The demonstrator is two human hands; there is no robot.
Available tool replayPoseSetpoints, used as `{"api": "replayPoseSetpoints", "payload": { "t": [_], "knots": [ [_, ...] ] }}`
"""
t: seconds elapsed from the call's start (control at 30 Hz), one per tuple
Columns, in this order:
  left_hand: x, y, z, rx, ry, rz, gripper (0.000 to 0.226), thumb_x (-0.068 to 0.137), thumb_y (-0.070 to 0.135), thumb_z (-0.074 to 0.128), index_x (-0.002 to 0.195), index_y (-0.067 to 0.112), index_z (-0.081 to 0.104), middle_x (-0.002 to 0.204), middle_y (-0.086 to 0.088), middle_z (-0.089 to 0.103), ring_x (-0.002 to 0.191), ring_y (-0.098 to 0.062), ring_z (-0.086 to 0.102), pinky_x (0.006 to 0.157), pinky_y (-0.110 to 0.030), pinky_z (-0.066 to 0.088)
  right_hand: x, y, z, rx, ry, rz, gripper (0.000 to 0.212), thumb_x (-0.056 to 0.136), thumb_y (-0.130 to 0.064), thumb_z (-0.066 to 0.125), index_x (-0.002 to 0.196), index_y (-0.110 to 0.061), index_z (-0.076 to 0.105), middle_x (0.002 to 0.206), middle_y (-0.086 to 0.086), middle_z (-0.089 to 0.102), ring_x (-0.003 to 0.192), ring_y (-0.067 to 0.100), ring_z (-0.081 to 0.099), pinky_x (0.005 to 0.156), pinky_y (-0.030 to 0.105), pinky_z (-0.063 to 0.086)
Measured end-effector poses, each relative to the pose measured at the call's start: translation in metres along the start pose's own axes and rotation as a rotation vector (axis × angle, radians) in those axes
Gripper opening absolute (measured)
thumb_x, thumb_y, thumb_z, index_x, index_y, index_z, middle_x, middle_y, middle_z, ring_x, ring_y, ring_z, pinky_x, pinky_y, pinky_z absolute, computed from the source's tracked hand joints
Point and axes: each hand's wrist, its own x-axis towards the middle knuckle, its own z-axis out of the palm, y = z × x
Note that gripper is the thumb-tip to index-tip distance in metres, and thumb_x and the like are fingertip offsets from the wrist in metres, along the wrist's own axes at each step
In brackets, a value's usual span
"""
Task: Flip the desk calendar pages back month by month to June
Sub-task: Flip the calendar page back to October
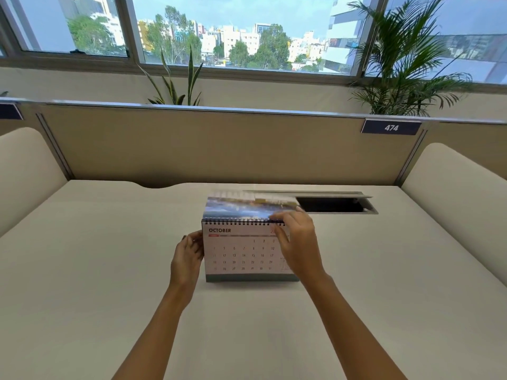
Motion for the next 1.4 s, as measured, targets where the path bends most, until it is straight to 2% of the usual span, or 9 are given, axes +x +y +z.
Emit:
{"api": "replayPoseSetpoints", "payload": {
  "t": [0.1, 0.27, 0.47, 0.57, 0.73, 0.93, 1.23, 1.33, 1.4],
  "knots": [
    [0.000, -0.001, -0.001, 0.006, 0.007, 0.005, 0.039, 0.101, 0.028, 0.021, 0.110, 0.019, 0.057, 0.116, -0.005, 0.064, 0.108, -0.020, 0.059, 0.094, -0.037, 0.045, -0.002, 0.004, 0.006, -0.017, -0.001, 0.010, 0.016, 0.086, -0.012, 0.066, 0.102, -0.010, 0.067, 0.101, 0.008, 0.070, 0.101, 0.024, 0.061, 0.107, 0.042, 0.040],
    [-0.001, -0.002, -0.002, 0.024, 0.009, 0.023, 0.039, 0.101, 0.028, 0.021, 0.111, 0.019, 0.057, 0.115, -0.005, 0.064, 0.107, -0.018, 0.060, 0.093, -0.035, 0.045, -0.003, 0.007, 0.014, -0.053, -0.002, 0.023, 0.019, 0.084, -0.007, 0.066, 0.103, -0.009, 0.067, 0.101, 0.010, 0.067, 0.098, 0.027, 0.058, 0.092, 0.041, 0.047],
    [-0.001, -0.002, -0.001, 0.037, 0.005, 0.032, 0.039, 0.101, 0.029, 0.020, 0.111, 0.020, 0.057, 0.114, -0.002, 0.065, 0.106, -0.017, 0.061, 0.091, -0.034, 0.046, -0.007, 0.007, 0.018, -0.117, 0.068, -0.020, 0.036, 0.081, 0.001, 0.068, 0.114, -0.011, 0.063, 0.100, 0.007, 0.068, 0.101, 0.022, 0.053, 0.098, 0.043, 0.041],
    [-0.001, -0.003, -0.001, 0.038, 0.011, 0.031, 0.039, 0.101, 0.029, 0.021, 0.110, 0.022, 0.058, 0.114, -0.001, 0.065, 0.106, -0.016, 0.061, 0.090, -0.032, 0.046, -0.012, 0.008, 0.019, -0.108, 0.152, -0.001, 0.042, 0.084, -0.002, 0.065, 0.124, -0.011, 0.058, 0.113, 0.006, 0.065, 0.115, 0.021, 0.048, 0.105, 0.039, 0.034],
    [0.000, -0.004, -0.002, 0.037, 0.009, 0.037, 0.039, 0.101, 0.029, 0.021, 0.110, 0.021, 0.059, 0.112, 0.000, 0.067, 0.106, -0.016, 0.061, 0.090, -0.033, 0.046, -0.032, 0.012, 0.020, 0.063, 0.431, 0.321, 0.037, 0.089, -0.002, 0.059, 0.124, -0.011, 0.049, 0.126, 0.012, 0.049, 0.117, 0.018, 0.044, 0.100, 0.019, 0.040],
    [0.000, -0.005, -0.002, 0.040, 0.016, 0.037, 0.039, 0.101, 0.029, 0.022, 0.108, 0.023, 0.059, 0.109, 0.002, 0.068, 0.103, -0.014, 0.063, 0.087, -0.030, 0.047, -0.058, 0.028, 0.022, 0.270, 0.505, 0.801, 0.031, 0.090, 0.003, 0.055, 0.117, -0.011, 0.049, 0.126, 0.013, 0.046, 0.094, 0.020, 0.062, 0.073, 0.022, 0.051],
    [-0.001, -0.002, -0.001, 0.041, 0.008, 0.030, 0.038, 0.101, 0.028, 0.021, 0.110, 0.022, 0.057, 0.114, -0.001, 0.065, 0.106, -0.016, 0.061, 0.089, -0.032, 0.047, -0.090, 0.027, 0.034, 0.258, 0.360, 0.917, 0.023, 0.089, 0.004, 0.057, 0.104, -0.011, 0.066, 0.117, 0.011, 0.062, 0.085, 0.012, 0.055, 0.069, 0.006, 0.042],
    [-0.003, -0.002, -0.001, 0.046, 0.005, 0.029, 0.038, 0.101, 0.029, 0.020, 0.111, 0.022, 0.057, 0.115, -0.002, 0.064, 0.106, -0.016, 0.061, 0.090, -0.032, 0.046, -0.093, 0.027, 0.033, 0.280, 0.360, 0.931, 0.019, 0.089, 0.002, 0.060, 0.102, -0.011, 0.065, 0.111, 0.009, 0.065, 0.083, 0.015, 0.059, 0.070, 0.010, 0.045],
    [-0.003, -0.001, -0.001, 0.044, 0.007, 0.028, 0.038, 0.101, 0.028, 0.020, 0.111, 0.022, 0.057, 0.114, -0.002, 0.064, 0.106, -0.016, 0.060, 0.091, -0.033, 0.045, -0.094, 0.028, 0.030, 0.308, 0.366, 0.921, 0.015, 0.087, -0.003, 0.065, 0.100, -0.011, 0.065, 0.105, 0.009, 0.066, 0.085, 0.021, 0.062, 0.076, 0.022, 0.053]
  ]
}}
